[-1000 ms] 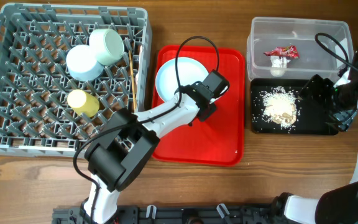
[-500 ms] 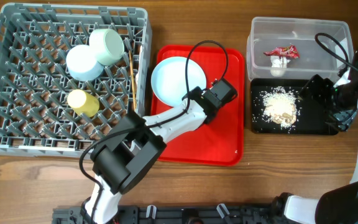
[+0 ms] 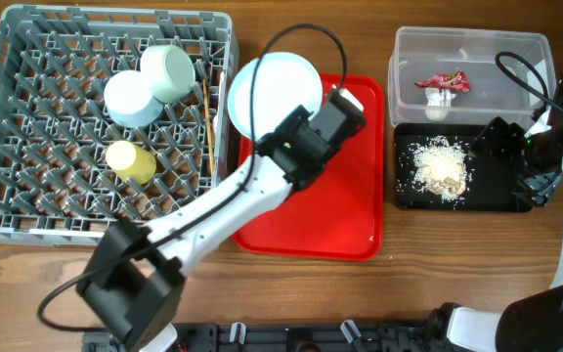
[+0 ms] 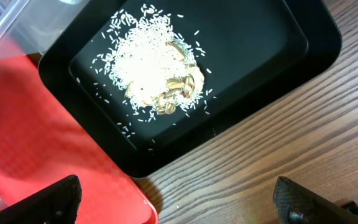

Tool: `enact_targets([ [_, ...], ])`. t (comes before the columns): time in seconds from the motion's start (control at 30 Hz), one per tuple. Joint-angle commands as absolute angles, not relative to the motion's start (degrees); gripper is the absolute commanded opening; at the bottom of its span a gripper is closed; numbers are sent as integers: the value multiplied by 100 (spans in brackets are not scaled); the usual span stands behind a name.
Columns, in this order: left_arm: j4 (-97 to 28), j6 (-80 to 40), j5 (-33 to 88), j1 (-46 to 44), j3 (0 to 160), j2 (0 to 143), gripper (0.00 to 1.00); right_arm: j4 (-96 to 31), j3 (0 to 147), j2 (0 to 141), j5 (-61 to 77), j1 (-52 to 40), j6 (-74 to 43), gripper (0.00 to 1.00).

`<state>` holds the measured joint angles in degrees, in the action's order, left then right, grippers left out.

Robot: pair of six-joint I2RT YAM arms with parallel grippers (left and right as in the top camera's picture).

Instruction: Sort waste into correct bins and load items into the dishwasher rack

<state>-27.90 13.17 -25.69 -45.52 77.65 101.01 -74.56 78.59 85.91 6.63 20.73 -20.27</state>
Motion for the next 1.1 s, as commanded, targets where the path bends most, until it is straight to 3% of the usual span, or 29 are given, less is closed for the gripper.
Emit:
enact_targets([
  [0.0, -2692, 1066, -2512, -4248, 7878, 9564, 4, -7450, 7992, 8497, 753, 2086, -1953, 100],
  [0.6, -2375, -827, 1253, -2246, 7878, 9244, 4, -7463, 7992, 8497, 751, 2086, -1951, 100],
  [1.07, -2475, -993, 1955, -1715, 7878, 9214, 4, -7456, 7992, 8497, 749, 2086, -1951, 100],
])
